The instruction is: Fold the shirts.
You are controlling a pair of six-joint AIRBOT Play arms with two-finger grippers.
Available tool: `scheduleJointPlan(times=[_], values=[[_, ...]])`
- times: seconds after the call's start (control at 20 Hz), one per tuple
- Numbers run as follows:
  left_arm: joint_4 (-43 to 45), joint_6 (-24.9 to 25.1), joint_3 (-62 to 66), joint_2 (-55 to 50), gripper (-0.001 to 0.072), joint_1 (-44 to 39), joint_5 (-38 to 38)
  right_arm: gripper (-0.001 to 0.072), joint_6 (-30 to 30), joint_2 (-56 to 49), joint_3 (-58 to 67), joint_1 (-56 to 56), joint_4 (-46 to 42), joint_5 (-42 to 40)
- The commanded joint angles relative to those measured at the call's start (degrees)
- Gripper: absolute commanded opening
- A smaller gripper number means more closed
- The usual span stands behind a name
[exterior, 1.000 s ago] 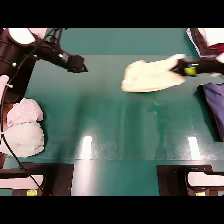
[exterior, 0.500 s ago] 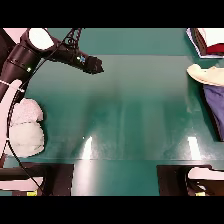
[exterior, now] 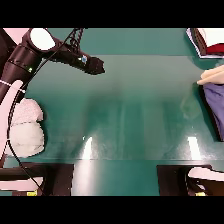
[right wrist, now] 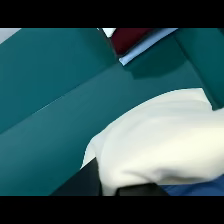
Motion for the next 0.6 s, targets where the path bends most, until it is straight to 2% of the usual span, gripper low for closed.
scheduleJointPlan(times=[0.0,0.15,0.25,0.55], values=[[0.2,0.8,0.0,0.0,0.0022,0.0,-1.8,0.0014,-0.1,2.8,0.7,-4.9,0.1,7.1],[0.2,1.0,0.0,0.0,0.0022,0.0,-2.1,0.0014,0.0,3.0,0.6,-8.4,-0.9,15.0],[0.2,1.0,0.0,0.0,0.0022,0.0,-2.7,0.0014,0.3,3.0,0.6,-9.1,-6.6,19.5],[0.2,2.6,0.0,0.0,0.0022,0.0,-4.6,0.0018,7.3,3.1,0.6,-9.1,-22.4,26.7]])
